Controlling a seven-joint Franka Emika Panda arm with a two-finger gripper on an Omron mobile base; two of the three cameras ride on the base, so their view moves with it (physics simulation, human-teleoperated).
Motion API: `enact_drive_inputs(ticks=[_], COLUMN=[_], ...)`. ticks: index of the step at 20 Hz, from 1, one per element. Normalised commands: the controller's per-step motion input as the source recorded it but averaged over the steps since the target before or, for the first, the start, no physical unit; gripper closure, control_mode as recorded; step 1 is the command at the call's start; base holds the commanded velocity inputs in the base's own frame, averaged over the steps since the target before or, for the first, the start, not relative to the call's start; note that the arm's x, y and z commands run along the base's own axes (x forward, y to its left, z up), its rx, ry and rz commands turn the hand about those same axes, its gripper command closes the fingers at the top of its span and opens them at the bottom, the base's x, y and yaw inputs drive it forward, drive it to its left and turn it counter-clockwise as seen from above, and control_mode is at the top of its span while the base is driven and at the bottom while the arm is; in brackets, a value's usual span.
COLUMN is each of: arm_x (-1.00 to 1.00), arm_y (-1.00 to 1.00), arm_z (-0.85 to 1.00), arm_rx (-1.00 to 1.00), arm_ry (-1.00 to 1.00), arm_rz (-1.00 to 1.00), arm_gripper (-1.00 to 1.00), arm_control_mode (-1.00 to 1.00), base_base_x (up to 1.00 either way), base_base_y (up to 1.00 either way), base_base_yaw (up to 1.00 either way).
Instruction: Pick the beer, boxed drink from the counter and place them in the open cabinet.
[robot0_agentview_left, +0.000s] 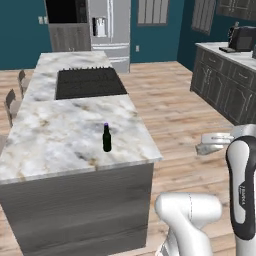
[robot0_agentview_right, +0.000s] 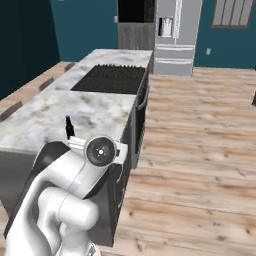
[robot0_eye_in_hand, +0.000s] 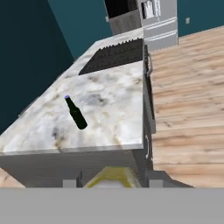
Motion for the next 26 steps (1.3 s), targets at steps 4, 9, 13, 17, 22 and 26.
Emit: enact_drive_inputs(ticks=[4,9,13,17,22,26], arm_x=[0.00,0.00,0.00,0.00,0.00,0.00], arm_y=[0.00,0.00,0.00,0.00,0.00,0.00], arm_z=[0.00,0.00,0.00,0.00,0.00,0.00], arm_rx=[0.00,0.00,0.00,0.00,0.00,0.00], arm_ry=[0.00,0.00,0.00,0.00,0.00,0.00], arm_rz=[0.00,0.00,0.00,0.00,0.00,0.00], arm_gripper=[1.00,1.00,1.00,1.00,1.00,1.00], arm_control_mode=[1.00,1.00,1.00,1.00,1.00,1.00], base_base_x=[-0.51,-0.06,0.00,0.02,0.03,0.00], base_base_y=[-0.14,-0.19,-0.12,-0.11,-0.05,-0.14], base_base_yaw=[-0.24,-0.45,-0.54,-0.54,-0.50,-0.51])
